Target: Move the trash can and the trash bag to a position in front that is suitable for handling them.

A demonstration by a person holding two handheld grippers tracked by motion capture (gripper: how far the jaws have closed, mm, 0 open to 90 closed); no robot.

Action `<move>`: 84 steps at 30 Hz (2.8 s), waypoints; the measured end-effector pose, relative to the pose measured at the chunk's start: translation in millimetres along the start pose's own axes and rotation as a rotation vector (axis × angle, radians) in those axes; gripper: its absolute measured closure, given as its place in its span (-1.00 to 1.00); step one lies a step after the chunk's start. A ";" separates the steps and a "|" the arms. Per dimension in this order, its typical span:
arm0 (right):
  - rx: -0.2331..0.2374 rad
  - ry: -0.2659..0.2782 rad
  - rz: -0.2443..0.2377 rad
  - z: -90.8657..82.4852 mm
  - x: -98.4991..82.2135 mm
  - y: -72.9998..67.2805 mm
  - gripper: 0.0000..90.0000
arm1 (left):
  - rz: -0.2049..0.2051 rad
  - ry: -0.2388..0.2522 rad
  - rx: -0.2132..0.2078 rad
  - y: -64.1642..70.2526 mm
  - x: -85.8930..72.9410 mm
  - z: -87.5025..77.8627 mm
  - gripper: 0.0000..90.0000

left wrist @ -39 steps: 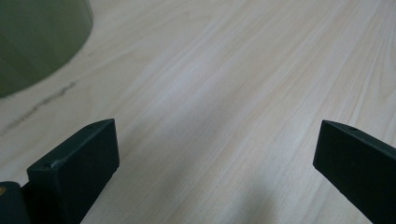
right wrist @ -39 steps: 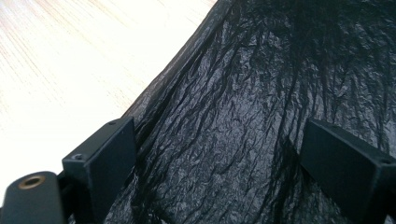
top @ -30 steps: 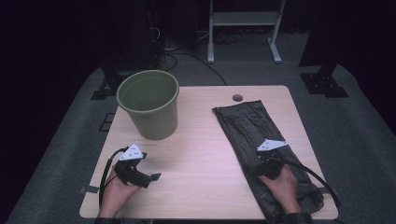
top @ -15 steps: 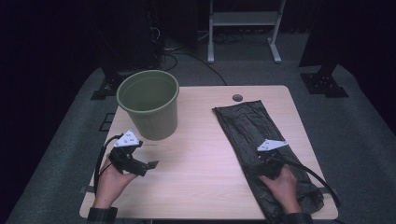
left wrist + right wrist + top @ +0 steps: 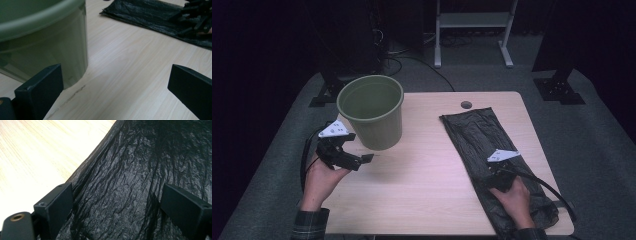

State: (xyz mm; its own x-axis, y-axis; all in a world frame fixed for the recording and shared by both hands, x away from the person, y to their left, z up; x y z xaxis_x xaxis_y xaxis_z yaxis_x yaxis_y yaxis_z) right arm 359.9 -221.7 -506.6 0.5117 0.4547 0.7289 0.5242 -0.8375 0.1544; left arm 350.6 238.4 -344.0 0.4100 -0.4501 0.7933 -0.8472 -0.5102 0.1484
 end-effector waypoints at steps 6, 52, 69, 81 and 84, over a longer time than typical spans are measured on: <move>0.000 0.000 0.000 0.0 0.0 0.0 -0.79 | -0.003 0.030 0.014 -6.4 17.4 -12.9 -1.00; -0.001 0.000 0.001 0.0 0.0 0.0 -0.79 | -0.120 -0.020 0.137 -133.5 44.7 -24.5 -1.00; 0.000 0.000 0.000 0.0 0.0 0.0 -0.78 | -0.132 -0.012 0.149 -144.9 42.9 -11.1 -1.00; 0.000 0.000 0.000 0.0 0.0 0.0 -0.78 | -0.093 0.004 0.096 -119.2 43.0 -0.9 -1.00; 0.000 0.001 0.001 0.0 0.0 0.0 -0.78 | -0.074 0.001 0.082 -110.7 42.1 3.2 -1.00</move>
State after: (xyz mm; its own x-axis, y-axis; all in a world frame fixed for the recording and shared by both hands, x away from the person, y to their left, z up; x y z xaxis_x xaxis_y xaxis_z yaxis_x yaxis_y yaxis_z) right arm 359.9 -221.7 -506.6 0.5117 0.4538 0.7295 0.5237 -0.8379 0.1540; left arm 462.7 273.6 -328.9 0.4702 -0.4086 0.7823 -0.7843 -0.6000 0.1580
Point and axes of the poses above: each handheld gripper's, and its own axes: z roughly forward along the jaws, x roughly out of its top, y roughly to its right, the point moved 3 cm from there along z, roughly forward along the jaws, and after that the axes turned 14 degrees about -x, right-handed, at the moved point
